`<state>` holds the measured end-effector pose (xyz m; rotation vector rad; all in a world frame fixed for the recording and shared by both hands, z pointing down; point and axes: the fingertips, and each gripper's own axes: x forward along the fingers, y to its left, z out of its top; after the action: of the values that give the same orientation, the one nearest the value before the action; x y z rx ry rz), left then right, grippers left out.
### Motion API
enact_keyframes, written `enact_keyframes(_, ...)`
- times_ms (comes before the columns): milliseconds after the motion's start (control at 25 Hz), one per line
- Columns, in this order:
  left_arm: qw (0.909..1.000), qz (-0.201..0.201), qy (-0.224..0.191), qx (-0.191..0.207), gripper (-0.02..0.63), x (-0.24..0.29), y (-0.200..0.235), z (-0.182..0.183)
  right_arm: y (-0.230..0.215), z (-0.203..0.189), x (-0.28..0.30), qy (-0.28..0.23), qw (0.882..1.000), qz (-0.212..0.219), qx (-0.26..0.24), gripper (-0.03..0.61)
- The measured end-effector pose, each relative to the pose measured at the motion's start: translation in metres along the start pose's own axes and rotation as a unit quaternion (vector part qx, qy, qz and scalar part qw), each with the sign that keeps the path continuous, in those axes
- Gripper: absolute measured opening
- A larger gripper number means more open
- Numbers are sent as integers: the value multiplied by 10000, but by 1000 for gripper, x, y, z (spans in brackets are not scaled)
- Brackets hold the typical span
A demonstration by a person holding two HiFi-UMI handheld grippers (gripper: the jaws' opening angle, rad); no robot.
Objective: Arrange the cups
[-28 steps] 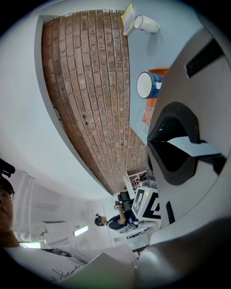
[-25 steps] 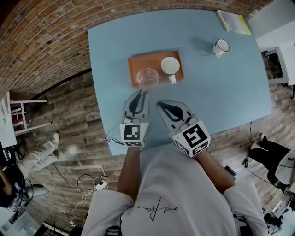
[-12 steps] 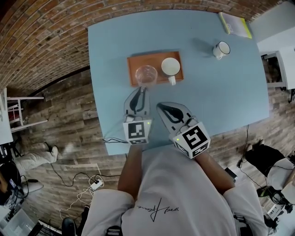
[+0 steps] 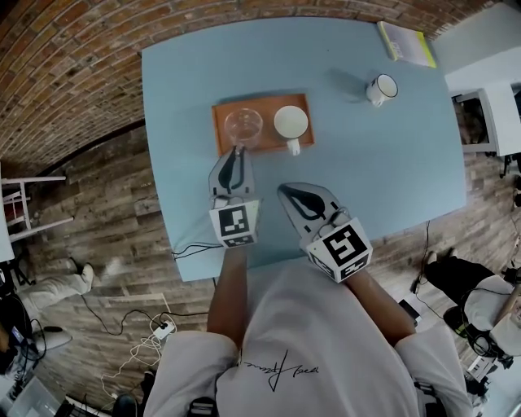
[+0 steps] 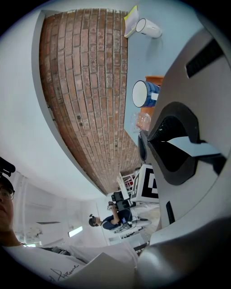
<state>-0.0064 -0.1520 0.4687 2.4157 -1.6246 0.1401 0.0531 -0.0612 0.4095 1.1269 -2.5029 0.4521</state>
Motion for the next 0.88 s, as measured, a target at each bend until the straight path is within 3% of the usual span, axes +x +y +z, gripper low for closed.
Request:
enact_keyframes(680, 9978, 420, 109, 501, 54, 17, -1, -23, -13, -12, -4, 241, 9997, -51, 29, 21)
enact_keyframes(880, 9971, 593, 125, 450, 55, 15, -1, -26, -11, -16, -5, 283, 9996, -36, 43, 21)
